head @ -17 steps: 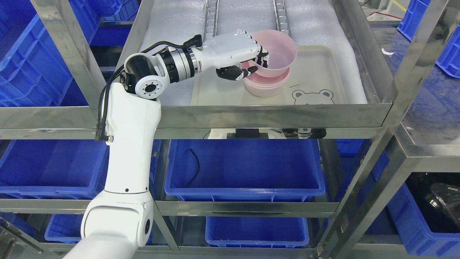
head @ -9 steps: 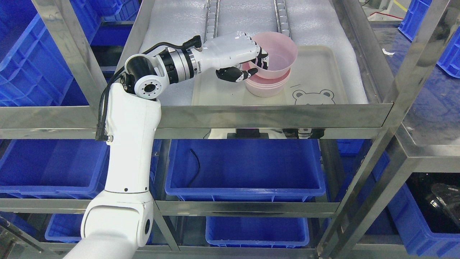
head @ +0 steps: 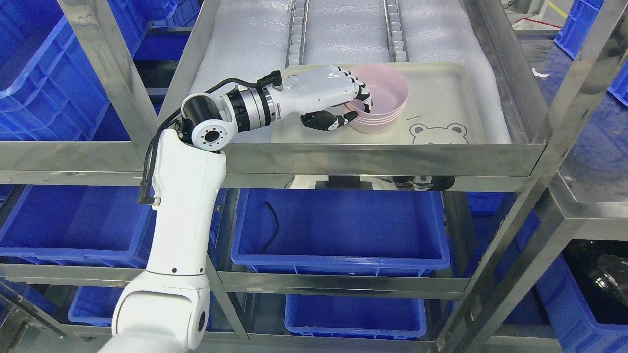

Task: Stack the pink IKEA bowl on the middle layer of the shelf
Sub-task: 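Open the left hand and release the stacked bowl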

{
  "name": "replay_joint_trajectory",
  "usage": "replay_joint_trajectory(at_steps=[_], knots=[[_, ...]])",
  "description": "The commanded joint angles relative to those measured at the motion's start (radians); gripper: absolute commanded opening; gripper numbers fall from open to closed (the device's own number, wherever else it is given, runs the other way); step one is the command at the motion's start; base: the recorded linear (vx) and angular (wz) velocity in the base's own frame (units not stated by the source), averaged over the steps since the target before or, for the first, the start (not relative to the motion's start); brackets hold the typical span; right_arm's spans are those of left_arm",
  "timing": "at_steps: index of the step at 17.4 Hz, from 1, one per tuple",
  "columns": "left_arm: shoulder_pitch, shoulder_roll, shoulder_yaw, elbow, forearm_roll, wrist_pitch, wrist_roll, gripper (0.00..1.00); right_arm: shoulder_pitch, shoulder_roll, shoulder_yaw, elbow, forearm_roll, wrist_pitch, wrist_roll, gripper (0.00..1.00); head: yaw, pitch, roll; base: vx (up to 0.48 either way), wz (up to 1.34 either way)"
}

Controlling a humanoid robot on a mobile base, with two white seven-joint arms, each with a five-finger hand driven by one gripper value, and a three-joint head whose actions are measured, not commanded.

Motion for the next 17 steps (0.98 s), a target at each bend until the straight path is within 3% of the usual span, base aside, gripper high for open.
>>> replay_joint_trajectory(at_steps=[1, 6, 12, 17], knots=[[0.001, 0.017, 0.024, 0.006, 0.051, 0.001, 0.062, 0.74, 0.005, -0.017, 0.0, -0.017, 0.0, -0.001, 0.0, 1.0, 0.0, 0.0, 0.0, 0.009, 0.02], [-0.048, 0.017, 0.067, 0.003, 0.171, 0.001, 0.23, 0.74, 0.005, -0.017, 0.0, -0.017, 0.0, -0.001, 0.0, 1.0, 0.0, 0.0, 0.0, 0.0, 0.0], [-0.026, 0.017, -0.037, -0.092, 0.233, 0.001, 0.245, 0.73, 0.005, -0.017, 0.0, -0.017, 0.0, -0.001, 0.0, 1.0, 0.0, 0.0, 0.0, 0.0, 0.0], [0.242, 0.017, -0.264, -0.233, 0.259, 0.001, 0.32, 0.73, 0.005, -0.017, 0.0, -0.017, 0.0, -0.001, 0.0, 1.0, 0.0, 0.0, 0.0, -0.003, 0.01]])
